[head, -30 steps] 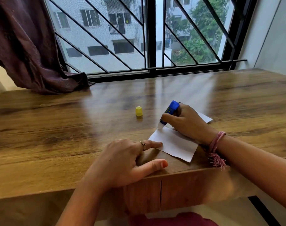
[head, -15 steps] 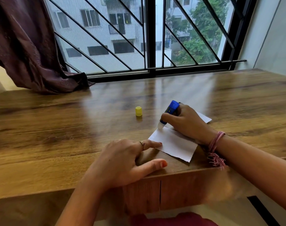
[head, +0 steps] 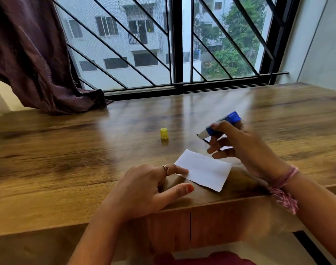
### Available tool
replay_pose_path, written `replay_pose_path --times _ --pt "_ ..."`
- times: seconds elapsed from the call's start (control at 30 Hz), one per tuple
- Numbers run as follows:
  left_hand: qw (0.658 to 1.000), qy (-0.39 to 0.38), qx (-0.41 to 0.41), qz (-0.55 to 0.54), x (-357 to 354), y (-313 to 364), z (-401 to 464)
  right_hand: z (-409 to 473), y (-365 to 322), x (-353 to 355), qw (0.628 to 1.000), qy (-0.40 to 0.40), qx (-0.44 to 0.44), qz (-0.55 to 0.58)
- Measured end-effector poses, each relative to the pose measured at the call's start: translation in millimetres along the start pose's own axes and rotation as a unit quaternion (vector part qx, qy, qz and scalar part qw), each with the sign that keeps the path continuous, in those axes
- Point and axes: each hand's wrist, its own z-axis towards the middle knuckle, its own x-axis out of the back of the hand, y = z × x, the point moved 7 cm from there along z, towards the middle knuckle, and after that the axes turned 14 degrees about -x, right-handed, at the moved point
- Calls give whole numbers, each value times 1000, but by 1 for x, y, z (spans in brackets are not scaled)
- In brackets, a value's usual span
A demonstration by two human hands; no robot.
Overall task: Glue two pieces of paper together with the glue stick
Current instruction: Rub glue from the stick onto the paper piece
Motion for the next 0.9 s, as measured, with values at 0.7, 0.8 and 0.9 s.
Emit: replay_pose_path --times 0.7,0.8,0.9 --pt "990 58 120 46 7 -19 -5 -28 11 -20 997 -56 -36 44" --pt "991 50 124 22 7 -23 -4 -10 1 -7 999 -48 -16 -16" --pt "992 28 126 9 5 -26 -2 4 7 -4 995 -65 -32 -66"
